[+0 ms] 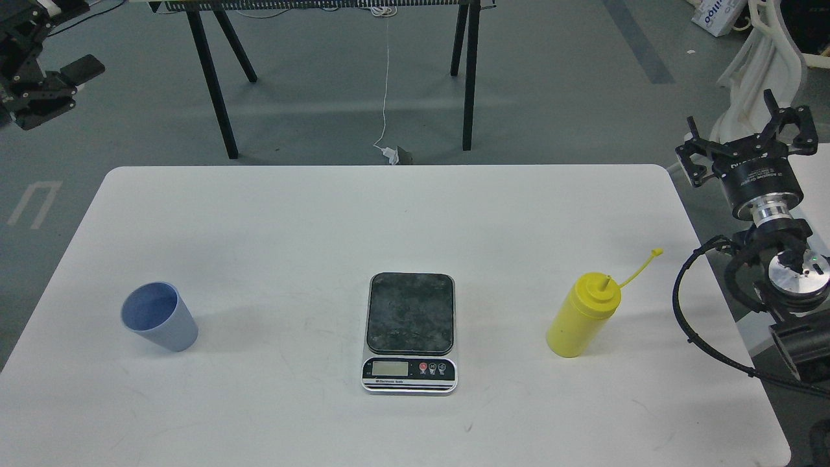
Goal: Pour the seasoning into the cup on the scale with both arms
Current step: 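Move the left gripper toward the light blue cup, then close the left gripper around the light blue cup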
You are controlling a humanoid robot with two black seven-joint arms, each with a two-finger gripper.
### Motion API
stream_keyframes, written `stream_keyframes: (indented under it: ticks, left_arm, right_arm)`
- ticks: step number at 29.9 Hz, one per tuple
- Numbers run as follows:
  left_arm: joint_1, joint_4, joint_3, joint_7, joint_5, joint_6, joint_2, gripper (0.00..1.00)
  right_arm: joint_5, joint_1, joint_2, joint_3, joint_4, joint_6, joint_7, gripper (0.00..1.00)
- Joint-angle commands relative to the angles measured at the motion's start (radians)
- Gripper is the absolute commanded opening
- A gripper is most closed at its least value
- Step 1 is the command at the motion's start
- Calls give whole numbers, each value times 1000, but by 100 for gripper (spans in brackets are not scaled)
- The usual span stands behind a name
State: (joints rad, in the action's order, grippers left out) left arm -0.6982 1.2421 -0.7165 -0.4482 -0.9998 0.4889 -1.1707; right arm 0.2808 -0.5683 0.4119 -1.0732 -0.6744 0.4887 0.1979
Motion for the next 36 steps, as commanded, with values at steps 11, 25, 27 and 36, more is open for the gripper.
stream_keyframes:
  ticks: [11,25,27,36]
  left_arm:
    - [3,22,409,-40,-800,-484,-6,92]
    - [3,-99,672,-40,-919,-638,31,66]
    - [2,-144,692,-40,-918,-639,54,63]
    - [2,-253,700,-40,-902,-639,115,44]
  right_arm:
    - [0,56,24,-37,-28,0,0,100]
    - [0,61,30,-39,-34,0,0,100]
    - [0,61,31,-37,-34,0,0,100]
    - [0,68,31,-39,-42,0,1,100]
